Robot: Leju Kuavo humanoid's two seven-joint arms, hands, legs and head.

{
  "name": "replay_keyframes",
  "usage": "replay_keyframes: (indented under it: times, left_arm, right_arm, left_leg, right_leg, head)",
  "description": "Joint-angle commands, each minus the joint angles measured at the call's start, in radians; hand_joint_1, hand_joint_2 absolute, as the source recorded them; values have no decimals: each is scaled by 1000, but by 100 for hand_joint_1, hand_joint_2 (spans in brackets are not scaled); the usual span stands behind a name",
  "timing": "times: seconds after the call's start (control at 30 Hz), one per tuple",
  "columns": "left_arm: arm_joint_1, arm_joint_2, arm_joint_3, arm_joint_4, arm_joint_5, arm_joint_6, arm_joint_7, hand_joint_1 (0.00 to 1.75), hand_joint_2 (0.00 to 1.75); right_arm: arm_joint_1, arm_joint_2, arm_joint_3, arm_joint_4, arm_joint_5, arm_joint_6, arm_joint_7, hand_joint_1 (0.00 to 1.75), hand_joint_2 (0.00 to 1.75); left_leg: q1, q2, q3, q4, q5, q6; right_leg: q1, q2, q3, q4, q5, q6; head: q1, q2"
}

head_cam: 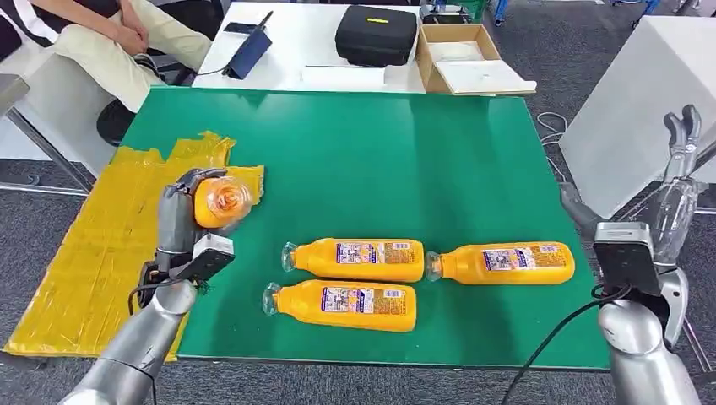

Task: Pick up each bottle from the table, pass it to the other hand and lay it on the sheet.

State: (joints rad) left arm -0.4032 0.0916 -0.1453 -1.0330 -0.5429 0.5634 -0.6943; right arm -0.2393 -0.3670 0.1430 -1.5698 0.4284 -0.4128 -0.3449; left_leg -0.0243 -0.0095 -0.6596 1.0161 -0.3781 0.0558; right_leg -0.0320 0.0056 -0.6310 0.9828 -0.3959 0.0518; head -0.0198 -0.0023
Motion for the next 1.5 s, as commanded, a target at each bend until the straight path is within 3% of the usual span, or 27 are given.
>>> replay_keyframes:
  times: [0.03,0.37,0.57,0.6,0.63,0.67,0.8,0.9,1.23,1.5]
  left_arm:
    - [-23,48,0,149,-8,8,-4,175,175]
    - [-8,97,-31,291,-173,135,-4,175,175]
    - [14,61,135,256,-429,135,-4,175,175]
    - [37,25,257,184,-635,135,-1,175,175]
    - [48,10,298,146,-738,135,6,175,175]
    - [48,10,298,146,-738,135,6,175,175]
    - [61,5,309,116,-881,135,52,175,175]
    - [65,22,272,136,-899,135,103,175,175]
    - [16,11,375,278,-776,135,55,175,175]
    - [16,11,375,278,-776,135,55,175,175]
  right_arm:
    - [-27,-24,-21,71,-29,13,-4,0,175]
    - [-32,-49,-10,118,-49,57,5,0,175]
    - [-66,-53,13,152,-52,76,11,0,175]
    - [-72,-48,24,156,-51,82,15,0,175]
    - [-77,-45,31,160,-47,87,19,0,175]
    - [-77,-45,31,160,-47,87,19,0,175]
    - [-96,-27,54,179,-34,97,32,0,175]
    - [-101,-12,64,186,-19,101,40,0,175]
    - [-56,1,51,171,-3,103,54,0,175]
    - [-56,1,51,171,-3,103,54,0,175]
  left_leg:
    - [2,2,6,-1,-2,-5]
    - [2,3,6,-2,-2,-5]
    - [1,3,4,-1,-2,-4]
    - [2,3,6,0,-3,-5]
    - [3,4,9,-1,-4,-8]
    - [2,3,3,0,-2,-3]
    - [2,3,5,-1,-2,-5]
    - [2,4,5,-1,-2,-5]
    - [2,1,6,-1,-2,-5]
    - [3,0,6,-1,-2,-5]
  right_leg:
    - [2,1,7,-3,-1,-4]
    - [2,2,6,-2,-1,-4]
    - [1,2,4,-2,0,-3]
    - [2,2,6,-2,-1,-4]
    - [3,3,10,-4,-1,-6]
    - [2,2,3,-2,0,-3]
    - [2,2,5,-2,0,-4]
    - [2,3,5,-2,0,-4]
    - [2,0,7,-3,-1,-4]
    - [3,-1,7,-3,-1,-4]
  head:
    - [0,0]
    - [0,0]
    - [0,0]
    - [0,0]
    - [0,0]
    - [0,0]
    - [0,0]
    - [0,0]
    - [0,0]
    - [0,0]
